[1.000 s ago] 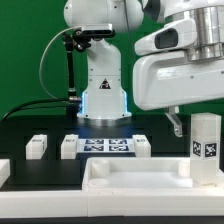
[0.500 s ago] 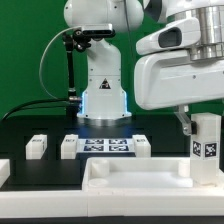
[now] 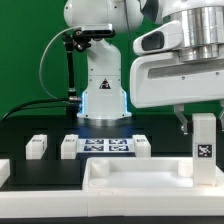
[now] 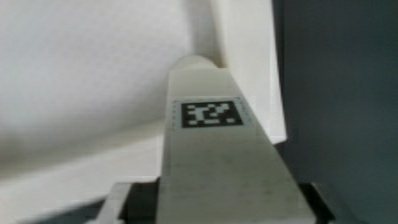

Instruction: Assemble desk

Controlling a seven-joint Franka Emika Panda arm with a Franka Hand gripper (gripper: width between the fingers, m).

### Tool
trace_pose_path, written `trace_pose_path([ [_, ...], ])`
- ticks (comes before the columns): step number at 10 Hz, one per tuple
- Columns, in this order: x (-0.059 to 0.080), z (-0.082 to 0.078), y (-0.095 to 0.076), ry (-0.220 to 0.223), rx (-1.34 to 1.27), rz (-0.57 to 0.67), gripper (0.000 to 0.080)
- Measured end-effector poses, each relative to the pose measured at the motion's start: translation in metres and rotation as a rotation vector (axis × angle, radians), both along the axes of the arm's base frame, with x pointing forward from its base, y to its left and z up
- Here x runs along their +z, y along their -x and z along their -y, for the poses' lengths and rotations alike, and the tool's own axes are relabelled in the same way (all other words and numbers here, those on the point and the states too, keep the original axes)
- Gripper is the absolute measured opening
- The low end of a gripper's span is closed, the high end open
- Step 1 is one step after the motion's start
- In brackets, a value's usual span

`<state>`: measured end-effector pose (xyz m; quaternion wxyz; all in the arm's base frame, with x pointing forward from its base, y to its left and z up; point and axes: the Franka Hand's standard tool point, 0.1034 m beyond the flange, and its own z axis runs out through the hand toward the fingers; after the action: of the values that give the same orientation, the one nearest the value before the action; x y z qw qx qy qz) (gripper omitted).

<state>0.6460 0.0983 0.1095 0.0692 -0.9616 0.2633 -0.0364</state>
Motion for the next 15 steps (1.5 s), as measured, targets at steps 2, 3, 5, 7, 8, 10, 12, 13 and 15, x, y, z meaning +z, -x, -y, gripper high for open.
trace_pose_path([
  [2,-0.0008,0.0038,0.0016,-0.088,-0.405,-0.055,0.0292],
  [3,-0.0011,0.0052,0.0020,-0.128,-0.556,-0.090,0.0292],
  [5,-0.0015,0.0063,0.0024,-0.152,-0.701,-0.117,0.0292],
  [7,-0.0019,0.0054,0.0032,-0.136,-0.592,-0.104,0.0303],
  [8,-0.0016,0.0030,0.0055,-0.103,-0.382,-0.094,0.0472],
  [10,-0.0027,0.0067,0.0086,-0.079,-0.016,-0.081,0.0637],
  [12,-0.0030,0.0074,0.0078,-0.067,0.122,-0.055,0.0647],
  [13,-0.0033,0.0078,0.0079,-0.062,0.197,-0.044,0.0649],
  [15,-0.0012,0.0043,0.0057,0.005,0.510,-0.007,0.0649],
])
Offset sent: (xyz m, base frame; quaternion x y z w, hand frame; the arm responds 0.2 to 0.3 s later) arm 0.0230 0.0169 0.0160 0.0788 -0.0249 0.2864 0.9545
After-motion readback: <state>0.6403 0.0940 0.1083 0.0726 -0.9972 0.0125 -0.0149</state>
